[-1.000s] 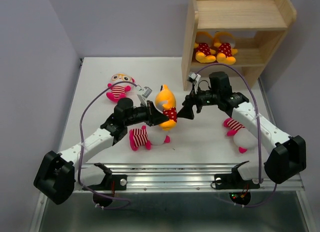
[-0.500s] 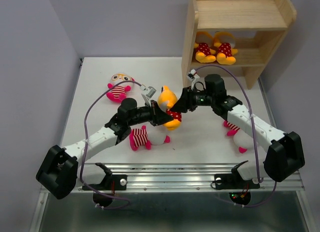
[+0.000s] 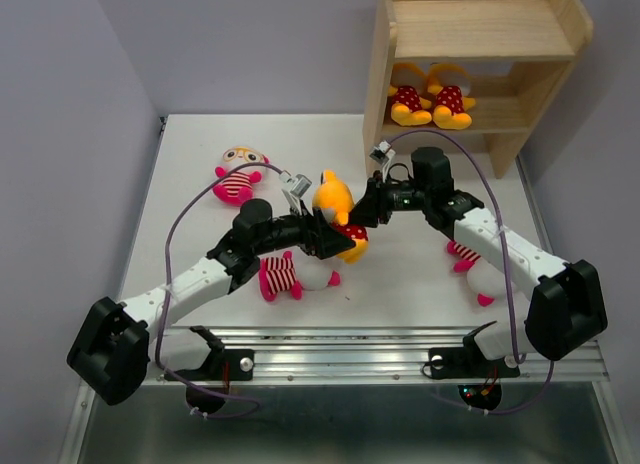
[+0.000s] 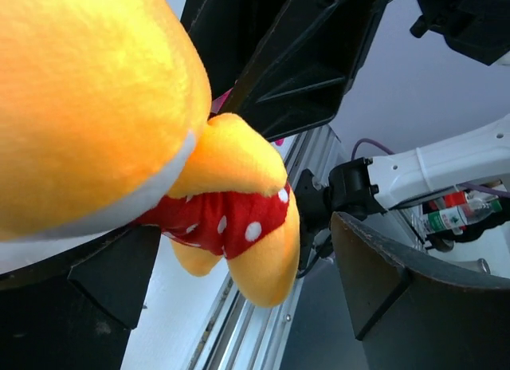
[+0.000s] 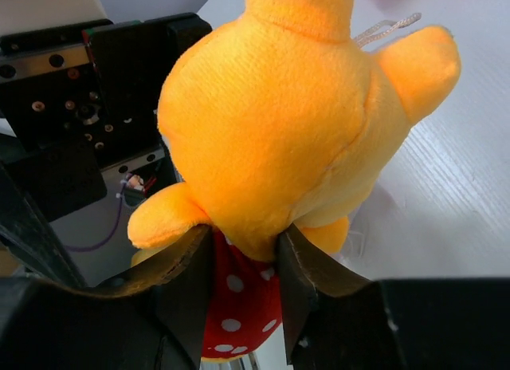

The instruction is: Place and organize the stuffed toys onto the shelf

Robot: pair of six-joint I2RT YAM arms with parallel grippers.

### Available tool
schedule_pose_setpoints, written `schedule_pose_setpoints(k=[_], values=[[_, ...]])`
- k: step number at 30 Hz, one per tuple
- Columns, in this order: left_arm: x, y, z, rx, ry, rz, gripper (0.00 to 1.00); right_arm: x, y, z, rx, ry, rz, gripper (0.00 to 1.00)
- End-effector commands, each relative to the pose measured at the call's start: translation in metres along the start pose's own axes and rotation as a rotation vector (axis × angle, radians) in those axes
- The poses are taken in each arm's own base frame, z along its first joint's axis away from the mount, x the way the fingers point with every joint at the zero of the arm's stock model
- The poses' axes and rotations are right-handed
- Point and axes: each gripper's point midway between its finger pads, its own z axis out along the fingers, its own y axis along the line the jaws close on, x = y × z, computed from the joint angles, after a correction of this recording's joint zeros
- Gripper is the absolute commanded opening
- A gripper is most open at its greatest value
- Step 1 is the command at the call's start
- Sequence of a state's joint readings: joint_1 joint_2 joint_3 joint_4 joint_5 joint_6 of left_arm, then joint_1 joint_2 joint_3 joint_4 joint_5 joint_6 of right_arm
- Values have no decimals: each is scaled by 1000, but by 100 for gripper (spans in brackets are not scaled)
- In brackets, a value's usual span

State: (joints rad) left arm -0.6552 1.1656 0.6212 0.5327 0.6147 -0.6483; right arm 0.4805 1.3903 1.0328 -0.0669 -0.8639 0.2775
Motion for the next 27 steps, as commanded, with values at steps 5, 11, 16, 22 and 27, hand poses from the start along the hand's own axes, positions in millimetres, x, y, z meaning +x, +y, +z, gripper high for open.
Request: schedule_pose_setpoints(k=[5, 11, 16, 22, 27], values=[[-36, -10, -24, -45, -186, 115, 99, -2, 10, -16, -101, 20, -196, 1], [-51, 7, -46, -127, -284, 95, 99, 17, 26, -25, -194, 70, -262, 1], [-56, 16, -51, -123, -311, 66, 99, 35, 38, -32, -292, 105, -312, 1], [-48, 14, -41, -63, -244, 58, 99, 37, 49, -37, -361, 110, -350, 1], [-33, -23, -37, 199, -176, 66, 98, 39, 49, -35, -395, 123, -332, 1]])
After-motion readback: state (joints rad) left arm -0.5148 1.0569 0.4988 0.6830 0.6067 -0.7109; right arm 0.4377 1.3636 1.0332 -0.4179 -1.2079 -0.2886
